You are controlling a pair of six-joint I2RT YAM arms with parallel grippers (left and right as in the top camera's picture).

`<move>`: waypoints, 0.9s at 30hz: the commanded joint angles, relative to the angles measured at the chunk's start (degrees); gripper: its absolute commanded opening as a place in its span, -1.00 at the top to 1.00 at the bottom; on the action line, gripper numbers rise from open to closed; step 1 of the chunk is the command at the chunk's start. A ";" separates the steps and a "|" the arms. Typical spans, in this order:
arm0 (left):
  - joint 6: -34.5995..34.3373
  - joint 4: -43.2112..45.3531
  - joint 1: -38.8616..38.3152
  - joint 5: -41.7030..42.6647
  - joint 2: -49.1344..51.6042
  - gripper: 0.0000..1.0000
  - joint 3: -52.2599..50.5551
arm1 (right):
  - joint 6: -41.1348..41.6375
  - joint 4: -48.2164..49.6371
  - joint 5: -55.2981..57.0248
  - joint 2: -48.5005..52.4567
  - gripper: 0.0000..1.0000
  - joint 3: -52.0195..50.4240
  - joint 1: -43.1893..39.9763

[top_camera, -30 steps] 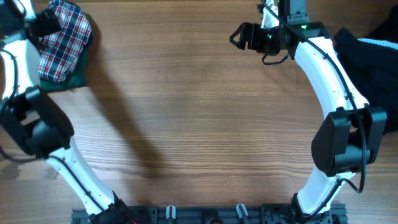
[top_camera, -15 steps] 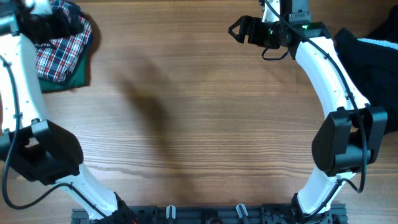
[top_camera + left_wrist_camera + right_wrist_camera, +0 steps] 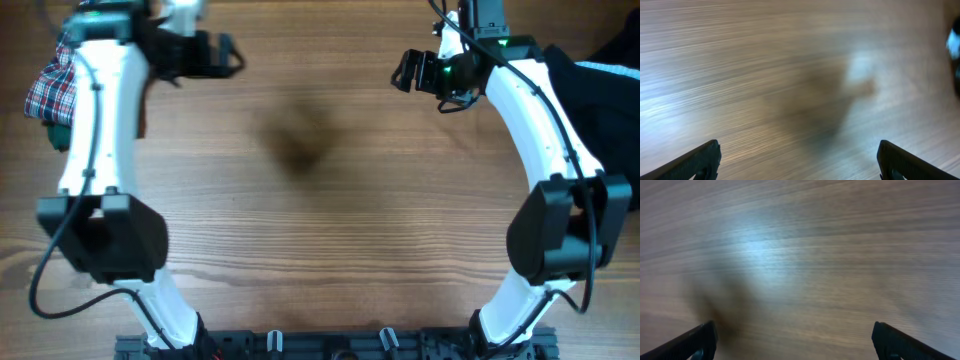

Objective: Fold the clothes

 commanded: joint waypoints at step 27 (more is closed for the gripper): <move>-6.25 3.54 -16.55 -7.13 -2.75 -1.00 -0.04 | -9.27 -19.76 1.14 -26.62 -0.95 0.13 -30.53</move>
